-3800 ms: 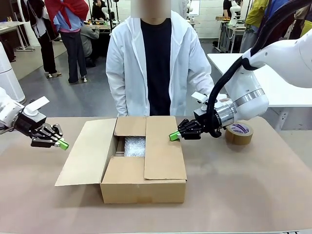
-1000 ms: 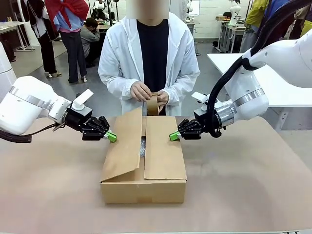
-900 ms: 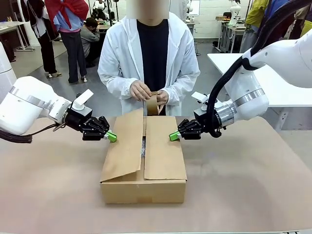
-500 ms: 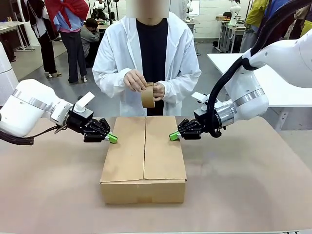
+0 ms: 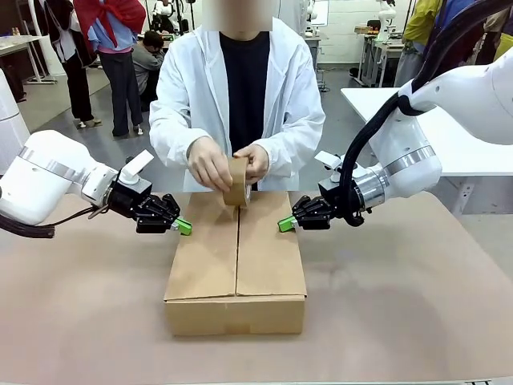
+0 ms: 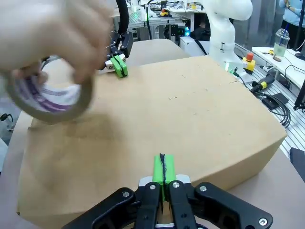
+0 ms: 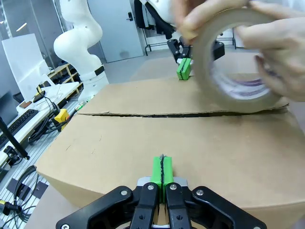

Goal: Wrap the clocks to prevent damage.
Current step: Push the left (or right) flap of the Package Box to close it, then after the human seals the box with tape, release both hands from the side flaps of the Package Box.

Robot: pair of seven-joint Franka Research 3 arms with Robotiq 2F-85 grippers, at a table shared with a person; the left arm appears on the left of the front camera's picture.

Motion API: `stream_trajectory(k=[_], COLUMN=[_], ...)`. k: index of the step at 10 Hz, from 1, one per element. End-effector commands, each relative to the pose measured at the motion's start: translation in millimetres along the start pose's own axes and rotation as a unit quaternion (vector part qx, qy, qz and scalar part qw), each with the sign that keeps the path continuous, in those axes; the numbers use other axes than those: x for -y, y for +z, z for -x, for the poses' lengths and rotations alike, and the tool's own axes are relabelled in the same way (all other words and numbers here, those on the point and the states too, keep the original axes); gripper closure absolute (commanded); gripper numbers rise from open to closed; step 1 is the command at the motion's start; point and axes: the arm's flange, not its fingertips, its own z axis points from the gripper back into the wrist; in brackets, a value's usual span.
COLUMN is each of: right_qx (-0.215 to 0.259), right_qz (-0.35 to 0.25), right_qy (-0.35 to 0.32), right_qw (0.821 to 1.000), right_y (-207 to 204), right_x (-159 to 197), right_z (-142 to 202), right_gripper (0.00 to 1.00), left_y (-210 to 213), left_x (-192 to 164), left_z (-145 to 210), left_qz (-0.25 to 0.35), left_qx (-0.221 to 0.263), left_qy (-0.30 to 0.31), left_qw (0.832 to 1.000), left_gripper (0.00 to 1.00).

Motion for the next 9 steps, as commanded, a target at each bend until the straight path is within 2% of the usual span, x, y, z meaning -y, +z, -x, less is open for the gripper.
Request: stream_trajectory(k=[1,9], right_qx=[-0.009,-0.009], right_qz=[0.01,0.01], right_qy=[-0.004,-0.004], right_qw=[1.0,1.0], right_y=[-1.8,-1.8], right_x=[-1.2,-1.2], right_z=[3.7,3.7], right_gripper=[0.99,0.99], left_y=[-2.2,-2.2], left_x=[0.1,0.1], left_z=[1.5,1.5], left_qz=[-0.003,-0.003], left_qx=[-0.007,-0.007], left_qy=[0.0,0.0], left_qw=[1.0,1.0], left_gripper=[0.99,0.99])
